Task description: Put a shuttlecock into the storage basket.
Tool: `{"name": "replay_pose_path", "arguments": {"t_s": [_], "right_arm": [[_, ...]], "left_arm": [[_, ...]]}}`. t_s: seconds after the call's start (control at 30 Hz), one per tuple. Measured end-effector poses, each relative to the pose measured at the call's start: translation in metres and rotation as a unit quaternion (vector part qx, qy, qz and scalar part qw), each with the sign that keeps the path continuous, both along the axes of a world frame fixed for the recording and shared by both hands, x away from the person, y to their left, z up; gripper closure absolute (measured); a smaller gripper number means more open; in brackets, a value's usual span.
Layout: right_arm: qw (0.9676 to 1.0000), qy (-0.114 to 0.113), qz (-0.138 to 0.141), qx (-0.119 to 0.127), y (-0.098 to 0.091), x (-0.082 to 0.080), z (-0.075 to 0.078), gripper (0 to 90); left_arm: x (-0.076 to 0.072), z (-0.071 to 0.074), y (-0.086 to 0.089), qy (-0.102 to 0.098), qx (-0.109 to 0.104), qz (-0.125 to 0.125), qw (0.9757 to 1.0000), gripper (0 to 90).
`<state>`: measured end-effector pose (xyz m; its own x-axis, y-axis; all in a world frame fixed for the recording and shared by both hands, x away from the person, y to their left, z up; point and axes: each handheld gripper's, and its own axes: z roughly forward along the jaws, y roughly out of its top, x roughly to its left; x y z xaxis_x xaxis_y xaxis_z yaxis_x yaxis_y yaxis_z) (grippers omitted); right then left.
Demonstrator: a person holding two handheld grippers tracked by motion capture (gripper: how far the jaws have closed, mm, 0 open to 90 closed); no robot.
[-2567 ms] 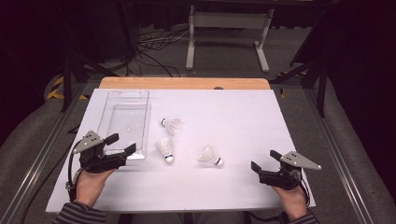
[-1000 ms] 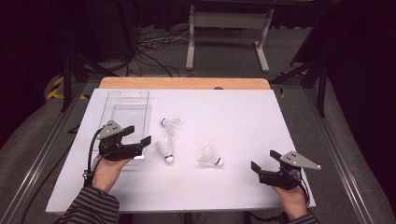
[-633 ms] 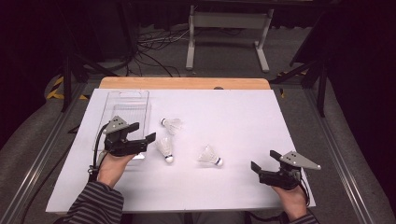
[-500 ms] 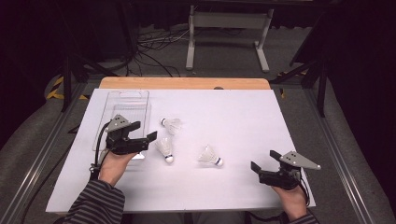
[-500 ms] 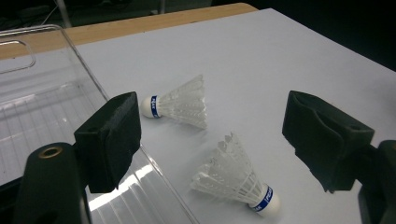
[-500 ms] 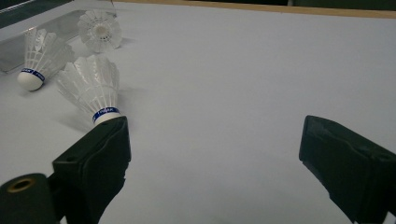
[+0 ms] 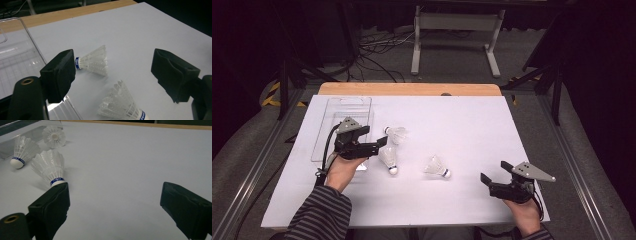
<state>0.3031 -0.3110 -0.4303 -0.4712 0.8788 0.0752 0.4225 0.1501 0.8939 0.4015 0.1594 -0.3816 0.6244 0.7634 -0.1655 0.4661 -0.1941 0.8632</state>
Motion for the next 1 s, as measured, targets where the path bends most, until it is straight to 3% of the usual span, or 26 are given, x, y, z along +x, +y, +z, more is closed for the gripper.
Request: {"name": "replay_pose_path", "arguments": {"t_s": [0.4, 0.77, 1.0], "right_arm": [[1.0, 0.001, 0.001, 0.0, 0.0, 0.0, 0.0, 9.4], [1.0, 0.0, 0.001, 0.0, 0.0, 0.0, 0.0, 9.4], [1.0, 0.001, 0.001, 0.001, 0.0, 0.0, 0.0, 9.5]], "left_arm": [[0.013, 0.004, -0.013, 0.007, 0.006, 0.0, 1.0, 20.8], [0.025, 0.008, -0.022, 0.029, 0.018, -0.004, 0.9994, 21.2], [0.034, 0.011, -0.03, 0.054, 0.037, -0.001, 0.9979, 23.2]]}}
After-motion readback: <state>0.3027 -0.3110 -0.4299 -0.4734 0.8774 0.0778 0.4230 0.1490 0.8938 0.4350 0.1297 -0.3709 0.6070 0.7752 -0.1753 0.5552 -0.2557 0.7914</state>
